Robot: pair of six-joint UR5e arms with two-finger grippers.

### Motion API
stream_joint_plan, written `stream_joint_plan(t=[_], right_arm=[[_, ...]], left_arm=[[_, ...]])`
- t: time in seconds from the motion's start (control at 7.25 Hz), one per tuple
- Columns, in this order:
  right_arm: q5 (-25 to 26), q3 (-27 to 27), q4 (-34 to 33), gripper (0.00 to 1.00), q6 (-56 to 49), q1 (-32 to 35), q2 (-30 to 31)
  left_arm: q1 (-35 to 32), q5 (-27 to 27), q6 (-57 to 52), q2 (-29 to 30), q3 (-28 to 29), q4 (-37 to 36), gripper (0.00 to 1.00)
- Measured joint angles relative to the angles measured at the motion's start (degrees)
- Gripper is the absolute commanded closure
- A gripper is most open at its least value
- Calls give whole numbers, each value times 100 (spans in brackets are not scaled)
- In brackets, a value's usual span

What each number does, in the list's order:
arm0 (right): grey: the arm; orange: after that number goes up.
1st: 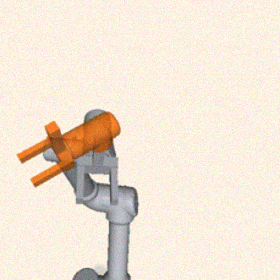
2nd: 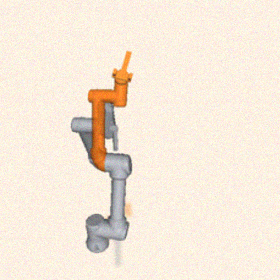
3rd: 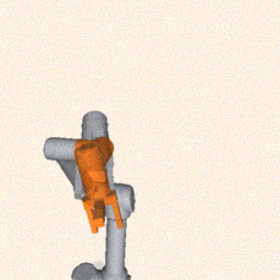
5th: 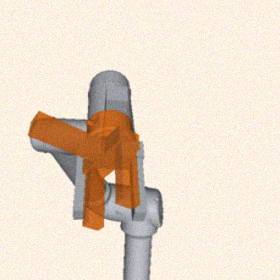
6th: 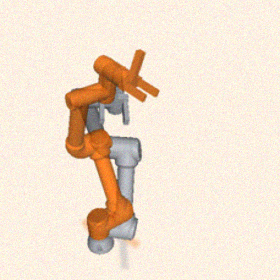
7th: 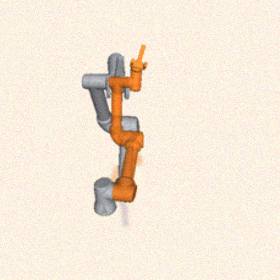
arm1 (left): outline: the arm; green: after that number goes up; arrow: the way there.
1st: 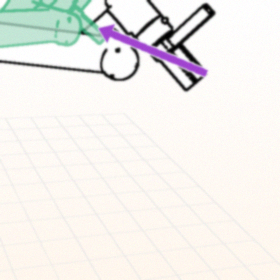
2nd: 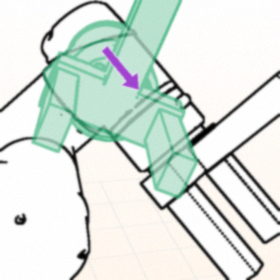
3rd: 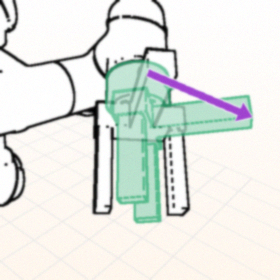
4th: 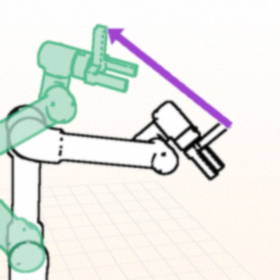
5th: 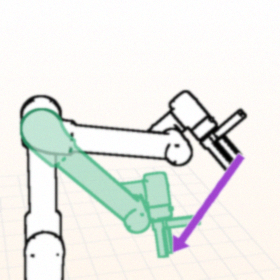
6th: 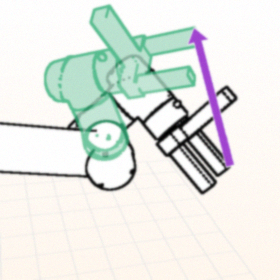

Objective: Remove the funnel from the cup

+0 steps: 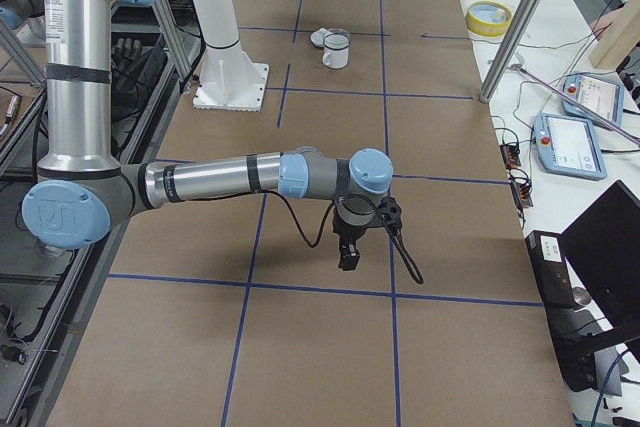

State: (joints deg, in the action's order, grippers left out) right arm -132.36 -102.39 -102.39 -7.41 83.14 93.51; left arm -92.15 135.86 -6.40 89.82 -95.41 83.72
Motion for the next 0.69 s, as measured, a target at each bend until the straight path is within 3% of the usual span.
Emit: stream_joint_plan(t=[0.41,0.69], right_arm=[[0,0,0,0,-3,0,0],[0,0,0,0,-5,0,-1]], left_arm=[[248,374,664,7,-348,394,0],[992,545,2786,44,-751,1512,0]])
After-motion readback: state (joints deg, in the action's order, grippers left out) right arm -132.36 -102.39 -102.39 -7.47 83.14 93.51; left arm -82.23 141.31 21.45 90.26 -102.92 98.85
